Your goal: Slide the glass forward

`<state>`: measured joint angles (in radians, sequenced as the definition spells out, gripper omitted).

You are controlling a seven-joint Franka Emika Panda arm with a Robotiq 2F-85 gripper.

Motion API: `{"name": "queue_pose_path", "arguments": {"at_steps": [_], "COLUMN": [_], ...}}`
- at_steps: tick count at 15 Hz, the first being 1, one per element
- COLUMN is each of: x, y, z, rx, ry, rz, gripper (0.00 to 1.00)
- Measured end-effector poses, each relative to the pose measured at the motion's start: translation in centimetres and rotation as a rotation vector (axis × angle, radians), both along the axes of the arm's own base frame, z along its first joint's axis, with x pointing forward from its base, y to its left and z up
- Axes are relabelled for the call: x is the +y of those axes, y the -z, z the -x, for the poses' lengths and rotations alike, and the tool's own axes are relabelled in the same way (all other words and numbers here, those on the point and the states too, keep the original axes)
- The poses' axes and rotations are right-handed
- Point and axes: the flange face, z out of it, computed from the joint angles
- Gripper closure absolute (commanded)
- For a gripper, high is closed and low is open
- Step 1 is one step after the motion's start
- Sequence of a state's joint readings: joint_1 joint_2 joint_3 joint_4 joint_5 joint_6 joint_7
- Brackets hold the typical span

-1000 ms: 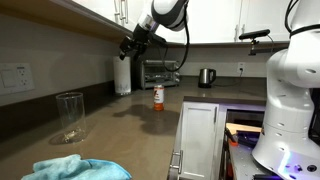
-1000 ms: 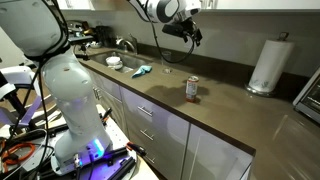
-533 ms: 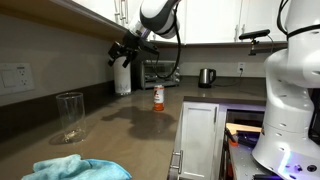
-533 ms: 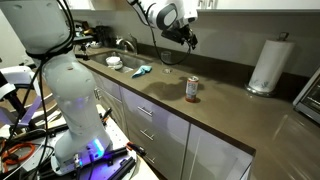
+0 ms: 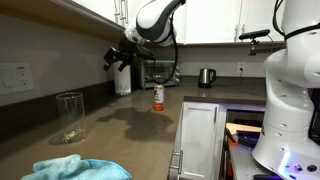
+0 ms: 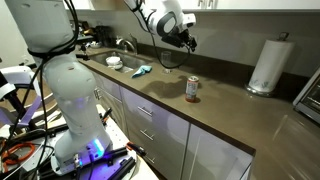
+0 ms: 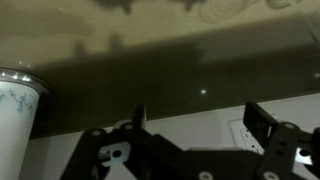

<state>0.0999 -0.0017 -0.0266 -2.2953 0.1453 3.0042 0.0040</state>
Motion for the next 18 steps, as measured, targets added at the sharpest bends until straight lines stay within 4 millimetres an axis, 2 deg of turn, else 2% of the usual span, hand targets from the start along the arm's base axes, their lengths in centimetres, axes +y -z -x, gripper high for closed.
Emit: {"name": "queue_pose_path", "arguments": {"at_steps": [6, 12, 15, 18], "x": [2.2, 2.5, 4.4, 7.5], "y": [1.9, 2.0, 2.2, 2.2], "z": [-0.4, -0.4, -0.4, 0.0], "rx": [-0.012, -0.01, -0.003, 0.001], "ry": [-0.021, -0.027, -0.056, -0.103], "rz": [-0.01, -0.011, -0.02, -0.035], "gripper": [0.0, 0.0, 0.0, 0.0]}}
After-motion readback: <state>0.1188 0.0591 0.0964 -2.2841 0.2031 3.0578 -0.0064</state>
